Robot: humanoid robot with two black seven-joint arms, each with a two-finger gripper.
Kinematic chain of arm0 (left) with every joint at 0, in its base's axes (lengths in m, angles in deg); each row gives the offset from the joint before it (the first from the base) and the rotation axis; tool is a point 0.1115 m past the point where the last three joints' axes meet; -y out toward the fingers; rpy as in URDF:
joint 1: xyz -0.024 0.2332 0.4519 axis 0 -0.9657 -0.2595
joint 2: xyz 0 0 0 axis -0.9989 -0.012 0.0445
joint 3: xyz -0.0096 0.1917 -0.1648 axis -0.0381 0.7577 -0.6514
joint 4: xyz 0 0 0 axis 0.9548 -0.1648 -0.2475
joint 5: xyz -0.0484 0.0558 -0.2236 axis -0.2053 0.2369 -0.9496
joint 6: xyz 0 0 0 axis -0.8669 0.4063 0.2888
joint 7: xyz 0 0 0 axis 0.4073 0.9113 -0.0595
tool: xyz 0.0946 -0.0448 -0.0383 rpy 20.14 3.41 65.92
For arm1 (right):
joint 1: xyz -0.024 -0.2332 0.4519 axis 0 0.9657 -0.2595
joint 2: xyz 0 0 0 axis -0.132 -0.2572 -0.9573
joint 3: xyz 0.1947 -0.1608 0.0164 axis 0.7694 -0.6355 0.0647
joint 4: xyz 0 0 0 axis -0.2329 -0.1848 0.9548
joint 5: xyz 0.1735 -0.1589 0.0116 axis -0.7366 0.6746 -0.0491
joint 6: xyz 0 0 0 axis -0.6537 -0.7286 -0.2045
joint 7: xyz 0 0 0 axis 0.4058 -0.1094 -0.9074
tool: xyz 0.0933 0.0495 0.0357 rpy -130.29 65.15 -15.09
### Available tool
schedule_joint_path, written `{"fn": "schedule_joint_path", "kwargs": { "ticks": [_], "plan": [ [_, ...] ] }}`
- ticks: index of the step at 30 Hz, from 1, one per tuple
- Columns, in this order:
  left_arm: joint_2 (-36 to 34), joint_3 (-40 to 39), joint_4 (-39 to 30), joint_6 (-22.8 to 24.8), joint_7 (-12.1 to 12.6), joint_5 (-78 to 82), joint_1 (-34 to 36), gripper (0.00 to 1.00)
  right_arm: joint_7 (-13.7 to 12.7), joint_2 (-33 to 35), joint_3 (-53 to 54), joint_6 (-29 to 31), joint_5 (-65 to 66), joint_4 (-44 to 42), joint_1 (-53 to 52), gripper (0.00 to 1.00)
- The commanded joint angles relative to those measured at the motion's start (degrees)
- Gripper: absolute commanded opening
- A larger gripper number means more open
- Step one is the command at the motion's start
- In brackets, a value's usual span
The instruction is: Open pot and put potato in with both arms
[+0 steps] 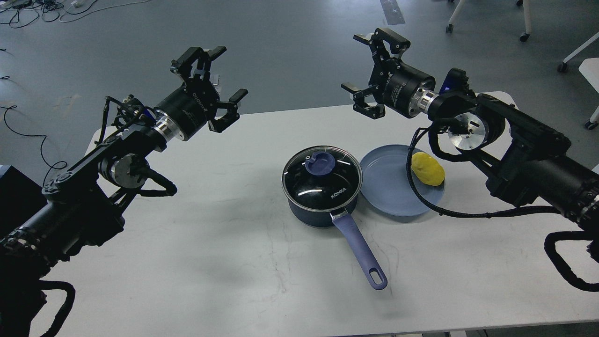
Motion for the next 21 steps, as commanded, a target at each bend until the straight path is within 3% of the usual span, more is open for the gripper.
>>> {"fn": "schedule_joint_path", "kwargs": {
  "ticks": [1,21],
  "plan": [
    [-0.24,0.3,0.11,-0.1,-0.47,0.5,0.12,0.99,-0.01,-0.25,0.45,-0.31,-0.07,-0.49,-0.07,1.0],
    [3.19,0.04,0.2,-0.53,-0.03,-0.11,0.3,0.99,-0.01,-0.25,0.19,-1.45,-0.07,-0.58,-1.48,1.0]
  ]
}}
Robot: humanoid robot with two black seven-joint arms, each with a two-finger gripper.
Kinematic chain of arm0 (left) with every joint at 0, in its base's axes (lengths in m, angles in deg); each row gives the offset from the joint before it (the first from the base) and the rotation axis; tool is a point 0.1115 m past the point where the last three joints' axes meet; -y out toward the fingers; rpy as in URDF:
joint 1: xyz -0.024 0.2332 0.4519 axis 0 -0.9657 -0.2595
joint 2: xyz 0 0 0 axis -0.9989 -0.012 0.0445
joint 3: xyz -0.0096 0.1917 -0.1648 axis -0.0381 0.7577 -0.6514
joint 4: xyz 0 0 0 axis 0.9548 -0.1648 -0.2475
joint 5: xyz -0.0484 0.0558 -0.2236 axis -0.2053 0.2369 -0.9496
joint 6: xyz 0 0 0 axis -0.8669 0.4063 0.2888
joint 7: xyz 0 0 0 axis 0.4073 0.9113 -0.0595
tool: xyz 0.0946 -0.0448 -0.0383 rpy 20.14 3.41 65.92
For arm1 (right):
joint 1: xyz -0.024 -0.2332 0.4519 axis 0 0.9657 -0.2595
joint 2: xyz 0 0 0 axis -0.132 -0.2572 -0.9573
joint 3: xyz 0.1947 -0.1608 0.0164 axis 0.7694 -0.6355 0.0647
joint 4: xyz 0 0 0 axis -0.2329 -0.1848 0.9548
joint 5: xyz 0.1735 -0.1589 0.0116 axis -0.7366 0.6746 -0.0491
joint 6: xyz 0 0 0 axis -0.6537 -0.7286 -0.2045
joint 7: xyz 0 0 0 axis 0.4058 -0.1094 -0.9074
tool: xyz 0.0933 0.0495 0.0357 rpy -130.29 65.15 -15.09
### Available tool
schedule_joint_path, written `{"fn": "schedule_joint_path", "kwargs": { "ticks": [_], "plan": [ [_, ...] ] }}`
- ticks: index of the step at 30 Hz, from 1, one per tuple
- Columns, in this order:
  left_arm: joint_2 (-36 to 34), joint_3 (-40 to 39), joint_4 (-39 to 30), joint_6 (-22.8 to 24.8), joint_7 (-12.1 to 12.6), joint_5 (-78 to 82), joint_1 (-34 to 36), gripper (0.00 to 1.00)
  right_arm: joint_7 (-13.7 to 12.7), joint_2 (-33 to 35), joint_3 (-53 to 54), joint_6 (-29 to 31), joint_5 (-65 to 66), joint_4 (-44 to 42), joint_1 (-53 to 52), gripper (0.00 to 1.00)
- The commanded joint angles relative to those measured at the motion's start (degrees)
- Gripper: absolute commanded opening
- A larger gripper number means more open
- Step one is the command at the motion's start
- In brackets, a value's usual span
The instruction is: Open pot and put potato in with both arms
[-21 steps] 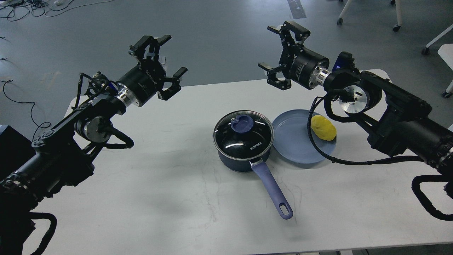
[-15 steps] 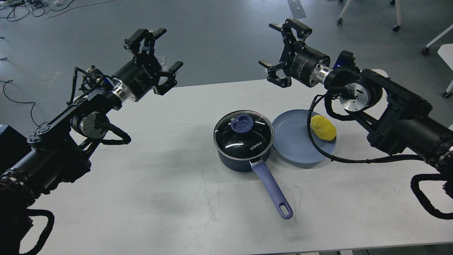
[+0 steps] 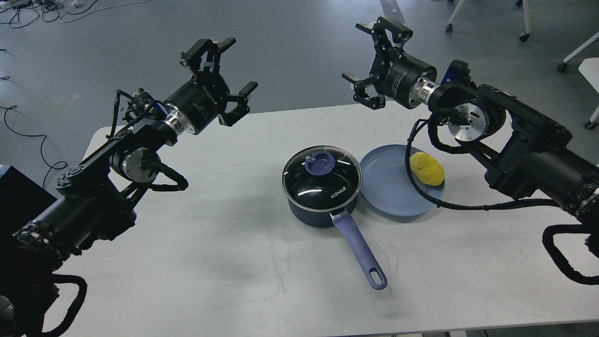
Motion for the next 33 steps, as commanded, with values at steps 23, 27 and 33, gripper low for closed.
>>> {"fn": "schedule_joint_path", "kwargs": {
  "ticks": [23,27,33],
  "plan": [
    [0.02,0.68,-0.06,-0.15,0.21,0.78,0.12,0.99,-0.01,-0.18,-0.79,-0.62,0.09,0.0,-0.88,1.0],
    [-0.07,0.68,-0.06,-0.07,0.21,0.86,0.2,0.99,-0.01,-0.53,-0.79,-0.62,0.09,0.0,-0.97,1.0],
    [0.19,0.68,-0.06,-0.15,0.12,0.86,0.73,0.99,-0.01,-0.97,-0.88,-0.62,0.09,0.0,-0.97,1.0]
  ]
}}
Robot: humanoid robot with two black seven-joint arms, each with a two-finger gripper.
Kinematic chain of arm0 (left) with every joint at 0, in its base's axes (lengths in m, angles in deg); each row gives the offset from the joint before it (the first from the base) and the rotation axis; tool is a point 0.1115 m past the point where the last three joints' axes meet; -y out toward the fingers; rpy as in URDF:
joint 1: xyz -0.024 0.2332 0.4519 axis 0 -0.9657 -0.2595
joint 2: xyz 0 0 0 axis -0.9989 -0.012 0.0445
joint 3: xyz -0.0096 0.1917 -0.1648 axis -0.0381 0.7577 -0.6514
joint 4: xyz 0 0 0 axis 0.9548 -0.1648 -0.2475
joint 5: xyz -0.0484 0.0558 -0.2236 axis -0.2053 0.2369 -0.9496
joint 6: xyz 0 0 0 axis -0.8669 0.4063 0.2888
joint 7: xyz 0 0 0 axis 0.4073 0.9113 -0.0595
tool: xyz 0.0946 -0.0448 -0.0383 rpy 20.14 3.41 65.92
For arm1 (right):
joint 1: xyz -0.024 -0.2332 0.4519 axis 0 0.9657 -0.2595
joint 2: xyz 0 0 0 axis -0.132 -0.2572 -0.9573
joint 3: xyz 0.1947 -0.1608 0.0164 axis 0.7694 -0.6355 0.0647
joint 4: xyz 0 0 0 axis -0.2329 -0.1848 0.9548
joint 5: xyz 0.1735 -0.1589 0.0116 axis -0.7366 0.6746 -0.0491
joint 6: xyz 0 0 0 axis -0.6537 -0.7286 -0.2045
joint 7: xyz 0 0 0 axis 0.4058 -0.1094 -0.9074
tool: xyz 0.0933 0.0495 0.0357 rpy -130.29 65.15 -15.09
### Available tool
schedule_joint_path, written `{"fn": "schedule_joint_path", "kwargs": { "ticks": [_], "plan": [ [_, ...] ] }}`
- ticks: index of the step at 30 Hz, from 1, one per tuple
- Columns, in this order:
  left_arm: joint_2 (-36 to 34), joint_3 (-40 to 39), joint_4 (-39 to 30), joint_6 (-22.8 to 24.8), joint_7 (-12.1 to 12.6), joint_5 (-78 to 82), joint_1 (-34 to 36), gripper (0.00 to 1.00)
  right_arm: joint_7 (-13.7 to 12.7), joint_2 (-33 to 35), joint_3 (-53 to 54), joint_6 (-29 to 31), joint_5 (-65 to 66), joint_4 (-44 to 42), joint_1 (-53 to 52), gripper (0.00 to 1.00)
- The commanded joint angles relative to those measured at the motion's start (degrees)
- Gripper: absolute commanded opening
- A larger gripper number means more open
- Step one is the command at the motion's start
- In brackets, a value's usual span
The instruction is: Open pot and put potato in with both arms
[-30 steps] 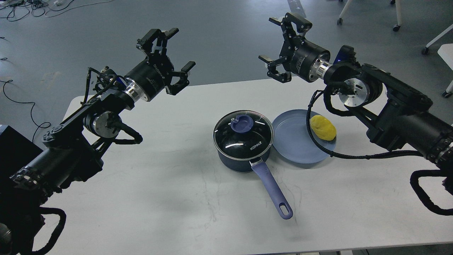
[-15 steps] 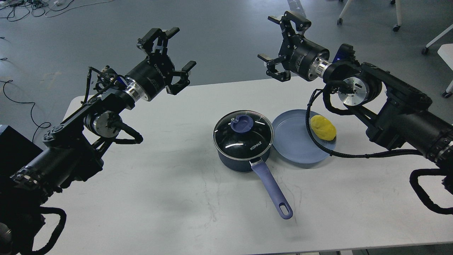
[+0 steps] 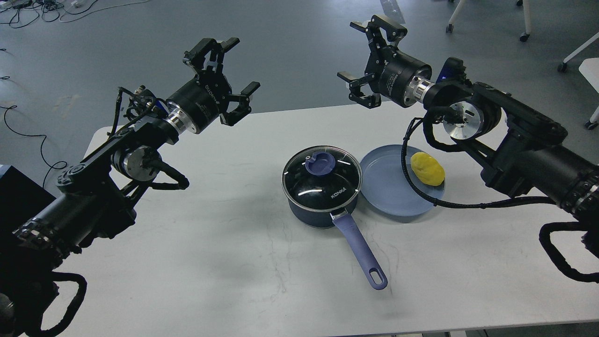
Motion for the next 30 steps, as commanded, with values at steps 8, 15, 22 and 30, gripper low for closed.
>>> {"fn": "schedule_joint_path", "kwargs": {
  "ticks": [8,15,22,30],
  "plan": [
    [0.08,0.3,-0.35,-0.15,-0.44,1.23,0.4,0.99,0.0,-0.11,-0.04,-0.08,0.0,0.0,0.0,1.0],
    [-0.01,1.35,-2.27,-12.88,-0.97,20.45,5.06,0.99,0.0,0.42,1.27,-0.09,0.0,0.0,0.27,1.0],
    [-0.01,1.62,-10.36,-30.1,-6.76,43.75,5.51,0.99,0.0,2.17,4.27,-0.09,0.0,-0.17,0.35,1.0],
    [1.48,8.99,-10.54,-41.9,-9.75,65.82,5.94,0.99,0.0,7.71,6.02,-0.09,-0.09,-0.17,1.32,1.0]
  ]
}}
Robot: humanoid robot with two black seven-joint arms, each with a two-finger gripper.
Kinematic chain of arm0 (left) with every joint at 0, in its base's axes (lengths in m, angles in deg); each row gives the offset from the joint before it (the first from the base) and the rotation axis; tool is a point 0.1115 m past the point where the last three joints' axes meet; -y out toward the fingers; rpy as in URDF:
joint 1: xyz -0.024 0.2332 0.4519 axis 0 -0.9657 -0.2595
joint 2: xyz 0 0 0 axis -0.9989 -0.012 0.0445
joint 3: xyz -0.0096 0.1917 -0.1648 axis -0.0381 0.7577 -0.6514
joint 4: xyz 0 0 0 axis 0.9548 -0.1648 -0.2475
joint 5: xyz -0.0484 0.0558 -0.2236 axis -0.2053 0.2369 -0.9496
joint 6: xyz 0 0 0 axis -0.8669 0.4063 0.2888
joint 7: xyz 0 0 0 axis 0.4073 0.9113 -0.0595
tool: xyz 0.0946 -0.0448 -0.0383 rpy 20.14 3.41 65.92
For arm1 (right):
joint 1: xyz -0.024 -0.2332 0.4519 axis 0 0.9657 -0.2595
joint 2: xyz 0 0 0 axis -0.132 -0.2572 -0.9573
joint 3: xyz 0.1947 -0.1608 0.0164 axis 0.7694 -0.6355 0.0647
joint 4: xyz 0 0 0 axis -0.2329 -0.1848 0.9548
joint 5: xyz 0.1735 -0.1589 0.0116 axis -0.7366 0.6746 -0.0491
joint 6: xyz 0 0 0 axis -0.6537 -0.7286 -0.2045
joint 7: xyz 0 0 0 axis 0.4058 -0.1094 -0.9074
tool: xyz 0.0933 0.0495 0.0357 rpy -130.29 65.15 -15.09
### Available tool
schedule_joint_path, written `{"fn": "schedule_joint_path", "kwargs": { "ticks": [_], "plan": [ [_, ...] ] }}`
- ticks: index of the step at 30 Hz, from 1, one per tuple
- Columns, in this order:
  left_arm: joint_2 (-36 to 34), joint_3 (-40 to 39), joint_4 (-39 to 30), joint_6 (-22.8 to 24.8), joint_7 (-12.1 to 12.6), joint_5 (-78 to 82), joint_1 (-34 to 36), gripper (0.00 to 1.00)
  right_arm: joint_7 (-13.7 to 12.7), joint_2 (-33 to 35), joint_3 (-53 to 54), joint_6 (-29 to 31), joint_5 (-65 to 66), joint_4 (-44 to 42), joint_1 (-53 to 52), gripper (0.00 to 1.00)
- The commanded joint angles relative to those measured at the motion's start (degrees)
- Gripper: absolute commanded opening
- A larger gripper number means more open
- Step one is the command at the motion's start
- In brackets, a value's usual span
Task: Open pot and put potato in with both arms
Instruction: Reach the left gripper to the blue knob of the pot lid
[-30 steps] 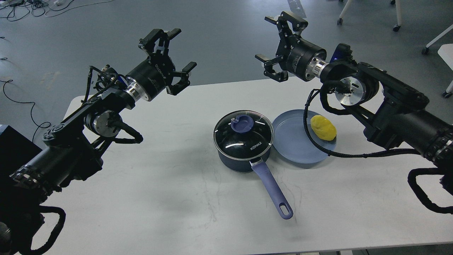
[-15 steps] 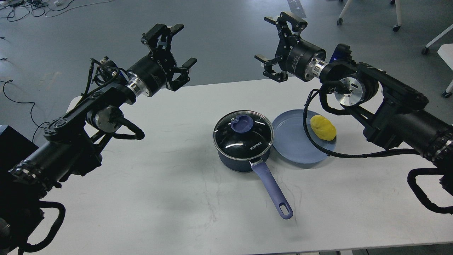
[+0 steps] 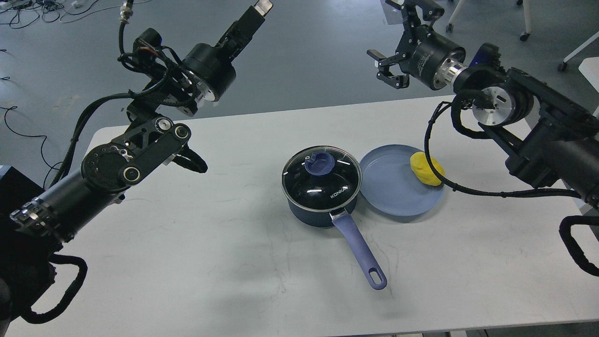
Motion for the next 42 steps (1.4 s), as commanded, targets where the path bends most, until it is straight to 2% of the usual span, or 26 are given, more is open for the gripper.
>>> {"fn": "schedule_joint_path", "kwargs": {
  "ticks": [1,2,3,5,11,13,18,27,33,42],
  "plan": [
    [1.43,5.6,0.32,-3.85,-3.3,8.39,0.61,0.99,0.0,2.25,0.36,0.09,-0.05,0.01,0.43,1.0],
    [2.13,8.75,0.58,-5.51,-5.83,13.28,1.39,0.99,0.0,3.3,0.44,0.0,-0.14,-0.08,0.51,1.0],
    [2.49,10.26,0.76,-6.31,-6.81,15.86,1.66,0.99,0.0,3.83,0.62,0.0,-0.14,-0.17,0.51,1.0],
    [4.06,14.48,2.07,-9.12,-6.96,23.85,2.02,0.99,-0.26,5.32,0.62,0.09,-0.14,-1.74,0.69,1.0],
    [8.29,17.57,7.79,-10.01,-6.96,31.6,1.49,0.99,-1.14,6.65,0.62,0.18,-0.84,-6.75,0.95,1.0],
    [9.87,20.81,10.67,-10.8,-6.96,35.55,1.49,0.99,-1.14,6.91,0.62,0.35,-1.8,-9.65,1.04,1.0],
    [12.33,23.55,14.91,-12.12,-6.96,35.83,1.05,0.99,-1.32,7.78,0.62,0.18,-2.16,-10.98,0.95,1.0],
    [9.44,25.31,14.03,-13.96,-6.96,35.66,-2.11,0.99,-2.02,9.11,0.44,0.09,-2.16,-10.72,0.95,1.0],
    [3.38,25.31,5.95,-14.67,-6.96,35.66,-2.38,0.99,-2.02,8.93,0.09,0.09,-2.16,-10.98,0.95,1.0],
    [5.3,25.31,6.47,-14.67,-6.96,35.83,-4.75,0.99,-2.11,8.58,-0.08,0.09,-2.16,-10.98,0.6,1.0]
  ]
}}
